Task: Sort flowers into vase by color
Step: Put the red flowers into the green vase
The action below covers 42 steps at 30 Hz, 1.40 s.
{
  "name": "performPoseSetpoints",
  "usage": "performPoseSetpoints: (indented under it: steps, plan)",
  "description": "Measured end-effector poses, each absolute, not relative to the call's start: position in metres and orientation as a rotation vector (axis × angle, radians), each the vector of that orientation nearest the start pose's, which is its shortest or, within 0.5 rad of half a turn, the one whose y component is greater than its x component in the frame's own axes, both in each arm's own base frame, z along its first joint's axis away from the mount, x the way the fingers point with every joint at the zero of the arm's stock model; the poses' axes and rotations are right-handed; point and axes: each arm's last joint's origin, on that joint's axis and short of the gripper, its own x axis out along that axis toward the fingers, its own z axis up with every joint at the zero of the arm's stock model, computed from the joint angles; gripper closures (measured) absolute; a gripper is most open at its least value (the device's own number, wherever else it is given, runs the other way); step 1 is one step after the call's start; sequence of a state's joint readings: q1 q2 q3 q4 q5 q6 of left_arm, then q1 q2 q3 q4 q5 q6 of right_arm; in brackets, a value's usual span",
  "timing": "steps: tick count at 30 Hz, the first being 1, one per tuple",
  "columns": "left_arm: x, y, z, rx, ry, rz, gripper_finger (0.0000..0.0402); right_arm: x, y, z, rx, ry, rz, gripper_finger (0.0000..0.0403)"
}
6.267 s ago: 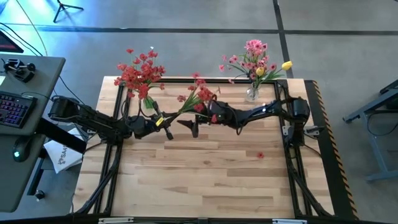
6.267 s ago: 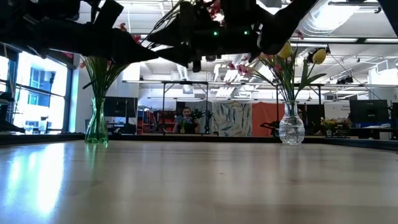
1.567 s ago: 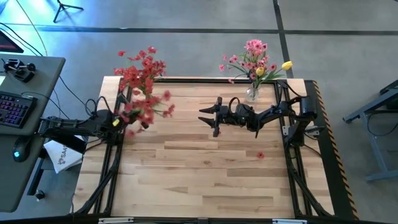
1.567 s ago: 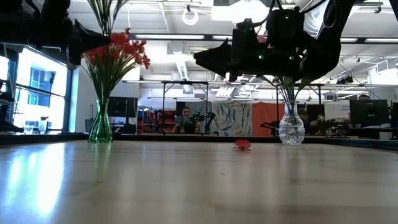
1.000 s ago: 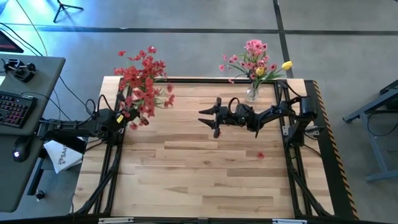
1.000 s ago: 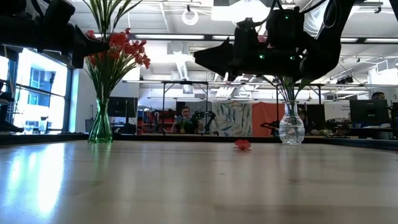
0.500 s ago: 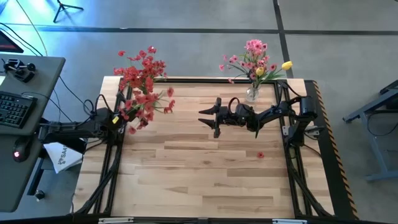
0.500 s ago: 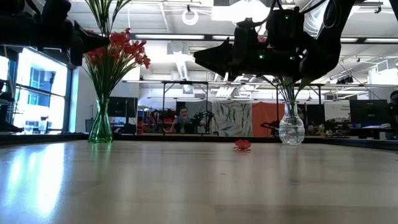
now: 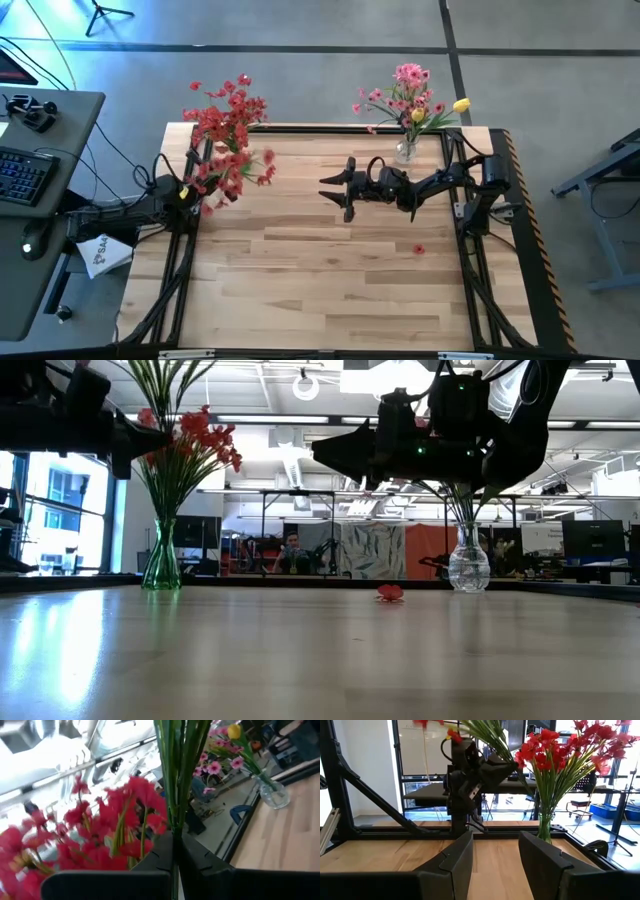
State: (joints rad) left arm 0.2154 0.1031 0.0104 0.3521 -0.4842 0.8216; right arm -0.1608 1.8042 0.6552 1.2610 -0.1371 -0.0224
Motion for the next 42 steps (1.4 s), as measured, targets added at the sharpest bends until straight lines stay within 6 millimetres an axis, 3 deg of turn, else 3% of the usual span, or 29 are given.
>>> performPoseSetpoints:
  steps: [7,14,22,33,42]
  plan:
    - [0.089,0.038,0.195,0.606,-0.035,0.818,0.0401,0.328,-0.049,0.174,-0.035,-0.129,-0.022,0.0247]
    - [0.082,0.042,0.199,0.275,-0.162,1.032,0.0401,0.328,-0.049,0.175,-0.036,-0.136,-0.022,0.0247]
    - [0.082,0.046,0.192,0.080,-0.192,1.080,0.0401,0.328,-0.048,0.175,-0.038,-0.136,0.008,0.0247]
    - [0.084,0.052,0.193,0.005,-0.082,1.121,0.0401,0.328,-0.048,0.175,-0.038,-0.139,0.011,0.0247]
    - [0.101,0.057,0.195,0.019,0.054,1.044,0.0401,0.330,-0.048,0.176,-0.029,-0.138,0.011,0.0247]
